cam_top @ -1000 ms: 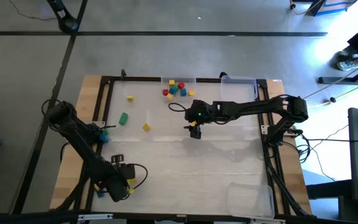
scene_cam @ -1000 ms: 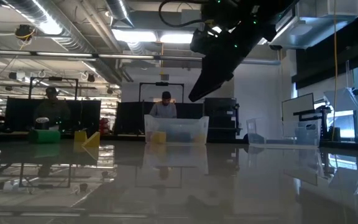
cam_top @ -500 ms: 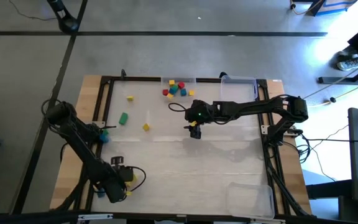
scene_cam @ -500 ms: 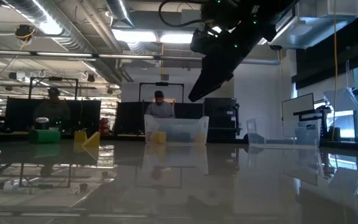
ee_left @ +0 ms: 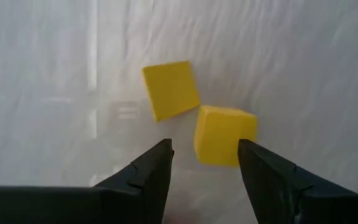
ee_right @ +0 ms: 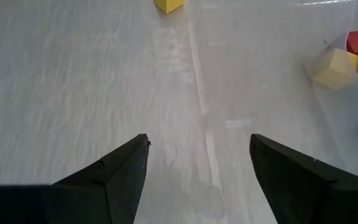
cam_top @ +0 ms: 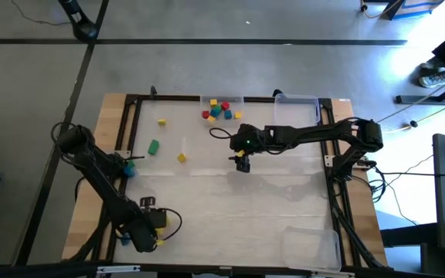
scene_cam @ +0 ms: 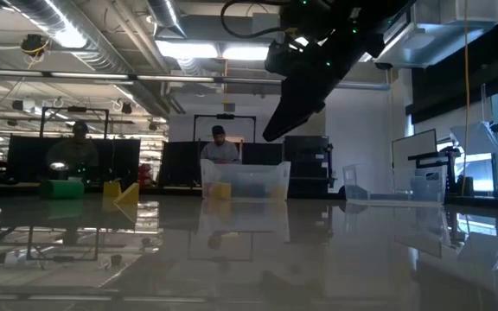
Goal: Sort blocks by size
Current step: Put the square yellow block into the top left transparent bin
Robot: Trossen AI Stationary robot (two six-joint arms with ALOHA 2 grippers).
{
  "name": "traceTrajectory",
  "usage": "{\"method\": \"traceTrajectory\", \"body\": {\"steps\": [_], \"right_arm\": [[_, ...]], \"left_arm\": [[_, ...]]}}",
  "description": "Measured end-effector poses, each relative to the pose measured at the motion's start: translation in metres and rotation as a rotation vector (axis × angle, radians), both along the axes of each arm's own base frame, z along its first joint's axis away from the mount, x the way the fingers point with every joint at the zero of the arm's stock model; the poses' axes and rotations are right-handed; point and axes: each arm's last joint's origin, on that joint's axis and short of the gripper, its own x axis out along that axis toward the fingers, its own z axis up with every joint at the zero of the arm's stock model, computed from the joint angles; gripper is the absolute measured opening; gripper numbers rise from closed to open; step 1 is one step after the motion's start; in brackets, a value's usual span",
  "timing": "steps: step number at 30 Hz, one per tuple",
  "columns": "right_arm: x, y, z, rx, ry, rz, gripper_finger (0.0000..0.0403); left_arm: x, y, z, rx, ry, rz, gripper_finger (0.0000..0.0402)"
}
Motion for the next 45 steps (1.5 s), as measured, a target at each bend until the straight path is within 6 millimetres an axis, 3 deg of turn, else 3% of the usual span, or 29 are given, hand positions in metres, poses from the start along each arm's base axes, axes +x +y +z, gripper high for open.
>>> {"method": "traceTrajectory", "body": {"steps": [7, 14, 22, 35, 45], "right_arm": [[0.0, 0.0, 0.0, 0.014, 0.001, -0.014, 0.0278], [-0.001, 0.0, -0.001, 0.015, 0.014, -0.014, 0.0278], [-0.001, 0.0, -0.001, 0.015, 0.014, -0.015, 0.0278], [-0.001, 0.0, -0.001, 0.014, 0.014, -0.015, 0.0278], [-0.001, 0.0, -0.001, 0.013, 0.014, -0.016, 0.0278]], "left_arm": [[0.004, 0.003, -0.001, 0.002, 0.013, -0.002, 0.0173], [0.005, -0.003, 0.006, -0.111, 0.008, -0.02, 0.0173], [0.002, -0.005, 0.001, -0.019, -0.053, -0.043, 0.0173], [-0.003, -0.01, -0.001, -0.011, -0.051, -0.072, 0.0172], [-0.007, -0.003, -0.025, 0.009, -0.027, -0.047, 0.0172]]}}
